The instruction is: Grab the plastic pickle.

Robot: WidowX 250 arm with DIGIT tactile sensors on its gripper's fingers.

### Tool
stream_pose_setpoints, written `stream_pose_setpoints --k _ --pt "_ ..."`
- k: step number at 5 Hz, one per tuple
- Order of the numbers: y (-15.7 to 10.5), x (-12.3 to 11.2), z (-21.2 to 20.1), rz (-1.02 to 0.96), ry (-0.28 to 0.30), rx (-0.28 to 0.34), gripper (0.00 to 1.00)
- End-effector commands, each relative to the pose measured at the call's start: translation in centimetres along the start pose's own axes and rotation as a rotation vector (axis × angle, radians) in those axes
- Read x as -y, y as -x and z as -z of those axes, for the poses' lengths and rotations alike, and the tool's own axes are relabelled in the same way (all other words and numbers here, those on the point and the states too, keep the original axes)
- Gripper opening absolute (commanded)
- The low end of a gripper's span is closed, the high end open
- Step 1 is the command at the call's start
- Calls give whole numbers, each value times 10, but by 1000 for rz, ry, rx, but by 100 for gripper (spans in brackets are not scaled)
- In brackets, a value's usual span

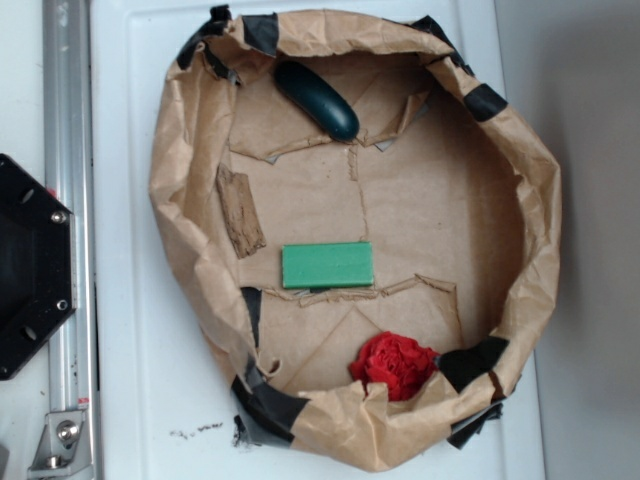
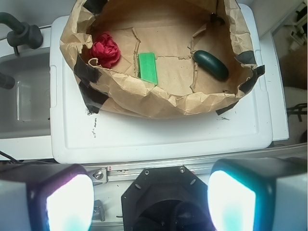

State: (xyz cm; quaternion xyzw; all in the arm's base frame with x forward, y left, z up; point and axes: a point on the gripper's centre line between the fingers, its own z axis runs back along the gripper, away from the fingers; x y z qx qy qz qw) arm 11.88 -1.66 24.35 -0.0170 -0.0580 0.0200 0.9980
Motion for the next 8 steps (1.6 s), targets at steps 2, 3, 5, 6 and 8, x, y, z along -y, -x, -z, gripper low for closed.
stream_pose_setpoints --k 2,3,5,6,8 --pt "-36 -17 21 75 -76 33 100" --pt "-78 -35 52 175 -65 51 100" --pt "-110 -48 139 552 -72 64 100" --pt "-115 -46 166 635 -125 36 100" --pt "-119 -79 188 628 -143 -21 100"
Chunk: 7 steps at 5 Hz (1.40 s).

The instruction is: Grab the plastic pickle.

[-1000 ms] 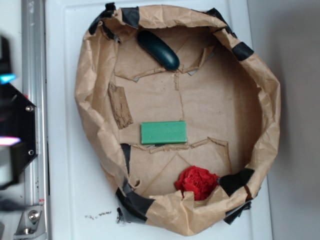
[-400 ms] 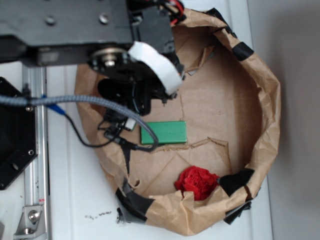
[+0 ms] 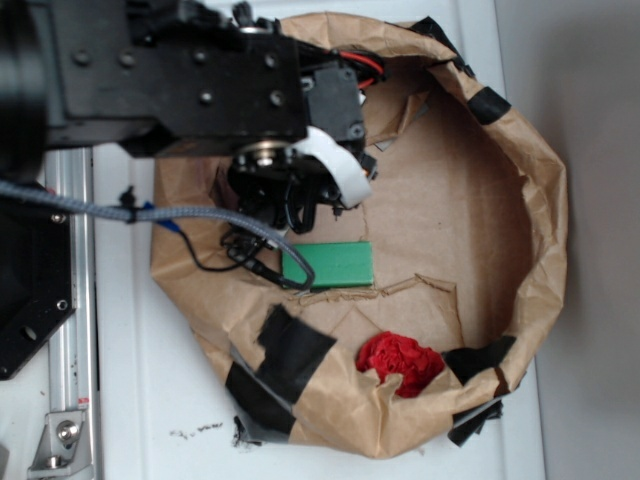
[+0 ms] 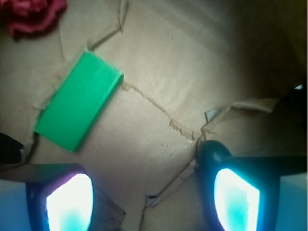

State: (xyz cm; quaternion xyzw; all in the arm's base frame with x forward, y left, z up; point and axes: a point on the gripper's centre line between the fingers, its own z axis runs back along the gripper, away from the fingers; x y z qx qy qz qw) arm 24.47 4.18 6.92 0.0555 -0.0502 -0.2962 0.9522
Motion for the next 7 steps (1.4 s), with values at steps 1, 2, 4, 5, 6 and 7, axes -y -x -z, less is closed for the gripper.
stream_pose_setpoints --k 1,2,4,5,6,7 --pt "7 -40 -1 -40 -32 -6 100" --pt "12 -45 1 -43 -31 -25 100" --pt "21 -60 0 -80 -42 -3 100" --pt "12 -54 25 -94 -24 -10 100" --pt "14 -31 55 -66 -17 -70 100" --pt "13 -23 48 -115 -5 -29 68"
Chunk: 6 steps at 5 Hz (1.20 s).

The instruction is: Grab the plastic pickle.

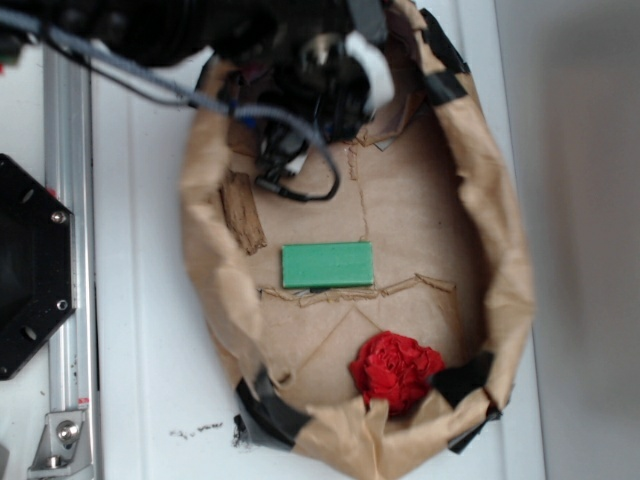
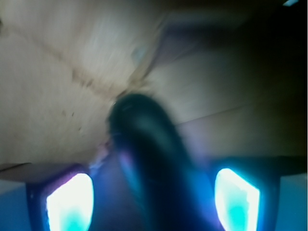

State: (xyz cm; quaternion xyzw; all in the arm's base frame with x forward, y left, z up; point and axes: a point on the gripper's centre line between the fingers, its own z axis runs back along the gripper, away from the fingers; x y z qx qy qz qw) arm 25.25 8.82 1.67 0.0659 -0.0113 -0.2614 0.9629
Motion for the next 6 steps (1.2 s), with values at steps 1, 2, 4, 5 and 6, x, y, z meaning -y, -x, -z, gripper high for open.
stream_pose_setpoints --k 1,2,4,5,6 --pt "-5 6 -18 -128 -2 93 0" --pt "-8 4 -37 -160 -17 128 0" --pt "-34 7 -112 -320 -55 269 0" --pt "-53 23 -151 -587 14 329 0" --pt "-59 34 -156 -819 29 307 0"
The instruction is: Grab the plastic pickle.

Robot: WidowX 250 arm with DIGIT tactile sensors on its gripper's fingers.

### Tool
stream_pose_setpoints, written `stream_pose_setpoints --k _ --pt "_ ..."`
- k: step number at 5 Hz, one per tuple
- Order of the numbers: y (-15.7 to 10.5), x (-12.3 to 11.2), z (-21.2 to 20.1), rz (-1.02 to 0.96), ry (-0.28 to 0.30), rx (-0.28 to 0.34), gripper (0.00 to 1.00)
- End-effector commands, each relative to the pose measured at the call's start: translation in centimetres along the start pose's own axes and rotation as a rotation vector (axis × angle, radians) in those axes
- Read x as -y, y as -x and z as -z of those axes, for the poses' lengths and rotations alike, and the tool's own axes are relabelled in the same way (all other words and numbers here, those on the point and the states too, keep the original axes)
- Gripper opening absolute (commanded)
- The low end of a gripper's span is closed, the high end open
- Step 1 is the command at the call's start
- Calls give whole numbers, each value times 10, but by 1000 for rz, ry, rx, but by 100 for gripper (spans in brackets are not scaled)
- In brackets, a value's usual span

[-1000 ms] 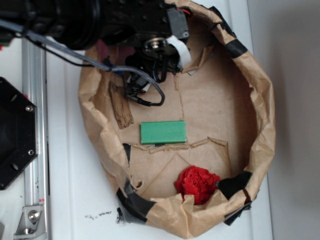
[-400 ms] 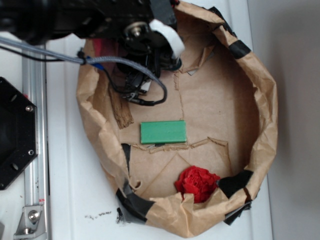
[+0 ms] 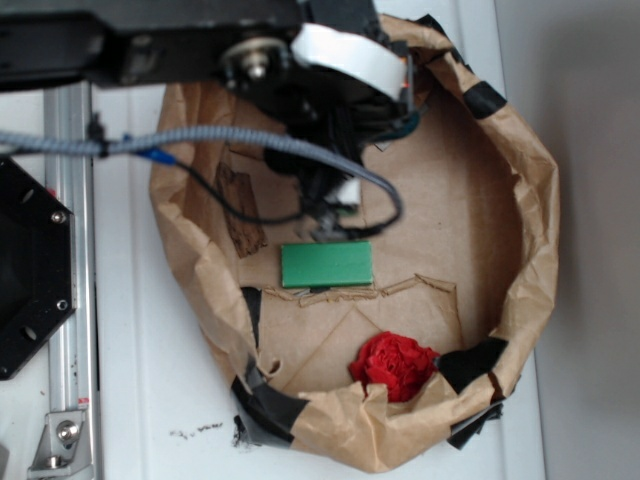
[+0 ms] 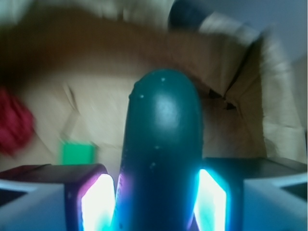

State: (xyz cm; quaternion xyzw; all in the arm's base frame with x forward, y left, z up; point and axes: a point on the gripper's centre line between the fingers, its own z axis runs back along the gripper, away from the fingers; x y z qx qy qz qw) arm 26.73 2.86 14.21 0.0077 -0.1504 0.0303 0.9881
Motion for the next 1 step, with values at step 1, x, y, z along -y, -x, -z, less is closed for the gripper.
stream_pose_setpoints --k 1 --pt "-11 19 -13 -261 -35 23 0"
